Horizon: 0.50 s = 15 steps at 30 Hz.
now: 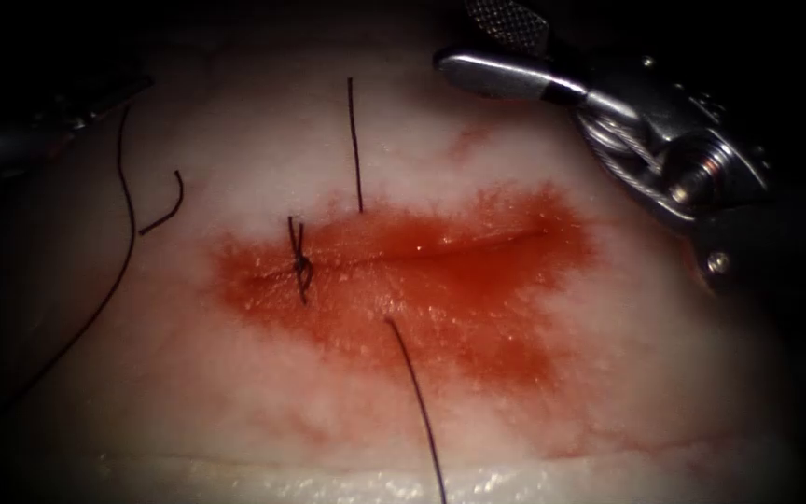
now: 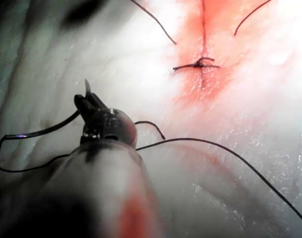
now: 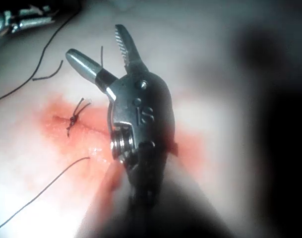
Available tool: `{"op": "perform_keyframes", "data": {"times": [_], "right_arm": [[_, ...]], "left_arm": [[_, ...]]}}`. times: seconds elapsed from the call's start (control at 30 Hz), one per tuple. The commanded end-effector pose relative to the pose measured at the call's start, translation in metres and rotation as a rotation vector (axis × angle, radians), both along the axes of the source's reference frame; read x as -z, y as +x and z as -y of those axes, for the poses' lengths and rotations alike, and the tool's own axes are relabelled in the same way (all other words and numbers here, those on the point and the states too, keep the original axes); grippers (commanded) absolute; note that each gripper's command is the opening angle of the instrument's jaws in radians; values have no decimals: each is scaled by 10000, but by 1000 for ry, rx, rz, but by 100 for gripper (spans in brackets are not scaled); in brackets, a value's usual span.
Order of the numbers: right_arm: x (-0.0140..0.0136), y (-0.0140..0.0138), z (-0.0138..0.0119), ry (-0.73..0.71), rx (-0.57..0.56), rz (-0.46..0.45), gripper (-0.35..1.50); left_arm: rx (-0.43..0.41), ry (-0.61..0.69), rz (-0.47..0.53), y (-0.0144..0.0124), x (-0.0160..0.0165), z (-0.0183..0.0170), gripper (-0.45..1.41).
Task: Wound Closure
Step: Set needle down from left end-effector
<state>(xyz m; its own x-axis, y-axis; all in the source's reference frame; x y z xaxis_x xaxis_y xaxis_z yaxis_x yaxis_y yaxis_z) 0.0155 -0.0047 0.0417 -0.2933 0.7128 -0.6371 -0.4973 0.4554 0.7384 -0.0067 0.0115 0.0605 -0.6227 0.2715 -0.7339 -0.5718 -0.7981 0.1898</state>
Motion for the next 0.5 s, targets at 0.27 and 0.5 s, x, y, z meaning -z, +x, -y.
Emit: {"op": "perform_keyframes", "data": {"times": [0.27, 0.5], "right_arm": [[0, -15, 12, -20, 36, 12, 110], [-6, -13, 16, -81, 93, 77, 131]], "left_arm": [[-74, 57, 18, -48, -63, 6, -45], [-121, 160, 149, -67, -86, 17, 49]]}}
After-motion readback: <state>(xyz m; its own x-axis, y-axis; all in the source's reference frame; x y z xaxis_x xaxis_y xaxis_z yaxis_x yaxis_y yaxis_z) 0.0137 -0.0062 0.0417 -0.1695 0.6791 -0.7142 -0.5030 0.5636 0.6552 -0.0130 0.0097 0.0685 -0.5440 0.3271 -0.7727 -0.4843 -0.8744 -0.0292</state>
